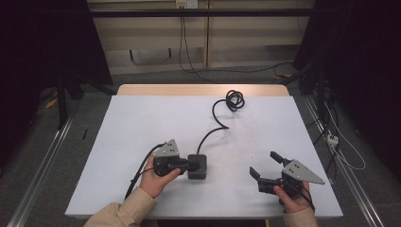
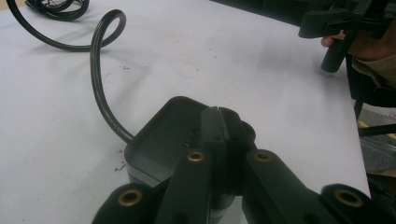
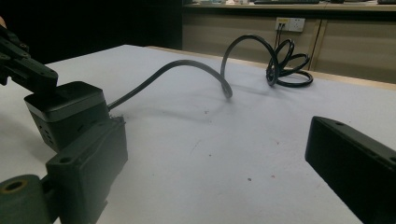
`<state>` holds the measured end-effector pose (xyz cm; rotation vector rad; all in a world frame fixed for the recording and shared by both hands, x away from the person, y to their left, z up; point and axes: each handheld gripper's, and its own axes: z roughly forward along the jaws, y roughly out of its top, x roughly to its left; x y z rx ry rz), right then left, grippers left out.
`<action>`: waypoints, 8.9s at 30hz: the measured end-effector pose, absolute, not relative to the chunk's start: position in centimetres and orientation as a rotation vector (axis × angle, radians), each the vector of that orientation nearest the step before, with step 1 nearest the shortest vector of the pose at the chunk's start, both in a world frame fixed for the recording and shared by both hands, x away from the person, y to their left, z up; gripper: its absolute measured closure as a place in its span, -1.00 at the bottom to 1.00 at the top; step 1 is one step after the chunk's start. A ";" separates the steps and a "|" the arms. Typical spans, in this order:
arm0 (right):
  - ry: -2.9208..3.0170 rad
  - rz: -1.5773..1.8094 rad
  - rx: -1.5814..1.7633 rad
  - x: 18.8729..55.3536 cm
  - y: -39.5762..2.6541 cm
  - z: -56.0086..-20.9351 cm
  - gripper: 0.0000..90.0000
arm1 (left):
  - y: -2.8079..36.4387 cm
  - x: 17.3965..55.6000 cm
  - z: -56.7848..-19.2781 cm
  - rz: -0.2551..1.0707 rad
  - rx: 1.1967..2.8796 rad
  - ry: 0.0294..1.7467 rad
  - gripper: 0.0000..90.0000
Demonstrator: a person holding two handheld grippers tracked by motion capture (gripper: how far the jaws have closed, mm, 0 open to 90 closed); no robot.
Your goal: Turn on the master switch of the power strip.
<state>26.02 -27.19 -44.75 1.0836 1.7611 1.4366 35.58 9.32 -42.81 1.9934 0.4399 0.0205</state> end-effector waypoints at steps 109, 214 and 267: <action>1.760 1.437 1.073 25.9 -27.1 -44.7 -0.88 | 9.4 35.3 -42.5 0.021 1.949 0.519 1.00; 1.779 1.440 1.056 26.0 -26.8 -44.6 -0.88 | 18.7 35.4 -41.3 0.107 1.848 0.643 -0.87; 1.783 1.439 1.058 26.0 -26.9 -44.7 -0.88 | 23.1 35.4 -42.7 0.163 1.828 0.728 -0.87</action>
